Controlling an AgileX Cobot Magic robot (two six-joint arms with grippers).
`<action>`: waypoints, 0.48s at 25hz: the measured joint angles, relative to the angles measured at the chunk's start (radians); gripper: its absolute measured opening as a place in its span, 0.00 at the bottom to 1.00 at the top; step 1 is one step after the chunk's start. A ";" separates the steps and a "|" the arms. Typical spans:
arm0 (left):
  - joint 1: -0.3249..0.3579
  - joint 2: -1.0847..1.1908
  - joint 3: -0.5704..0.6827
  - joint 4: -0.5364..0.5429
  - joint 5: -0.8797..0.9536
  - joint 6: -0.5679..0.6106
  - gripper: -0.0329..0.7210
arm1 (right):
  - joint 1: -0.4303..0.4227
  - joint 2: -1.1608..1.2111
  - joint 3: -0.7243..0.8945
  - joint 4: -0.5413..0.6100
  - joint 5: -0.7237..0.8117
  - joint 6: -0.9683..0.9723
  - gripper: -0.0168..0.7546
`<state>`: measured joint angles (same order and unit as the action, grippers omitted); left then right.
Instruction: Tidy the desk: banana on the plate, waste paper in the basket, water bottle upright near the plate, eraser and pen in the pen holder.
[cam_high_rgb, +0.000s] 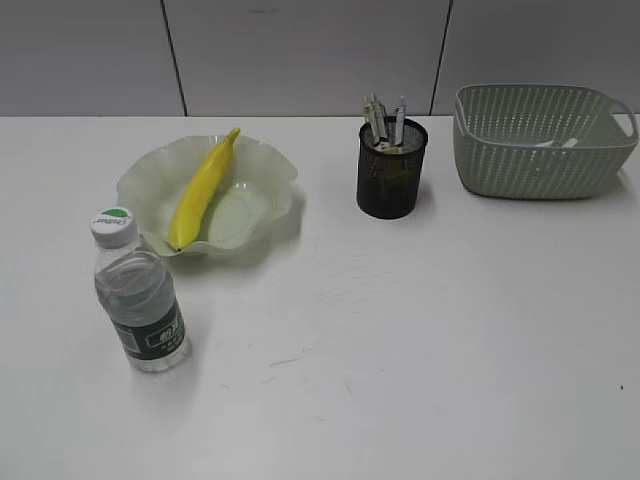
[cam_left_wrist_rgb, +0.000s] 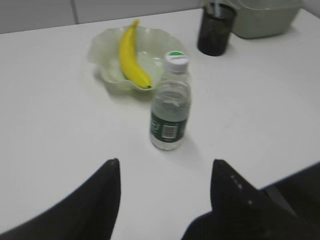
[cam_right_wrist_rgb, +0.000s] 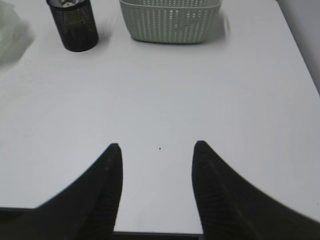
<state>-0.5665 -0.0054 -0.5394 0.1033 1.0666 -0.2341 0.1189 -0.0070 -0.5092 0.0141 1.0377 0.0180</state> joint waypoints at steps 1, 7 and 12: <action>0.066 0.000 0.000 0.000 0.000 0.000 0.61 | -0.029 0.000 0.000 0.002 0.000 0.000 0.50; 0.337 -0.001 0.000 0.000 -0.001 0.000 0.61 | -0.100 0.000 0.000 0.002 0.000 0.000 0.50; 0.383 -0.001 0.000 0.000 -0.001 0.000 0.61 | -0.100 0.000 0.000 0.004 0.000 0.000 0.50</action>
<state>-0.1831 -0.0062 -0.5394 0.1033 1.0653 -0.2341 0.0188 -0.0070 -0.5092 0.0179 1.0377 0.0180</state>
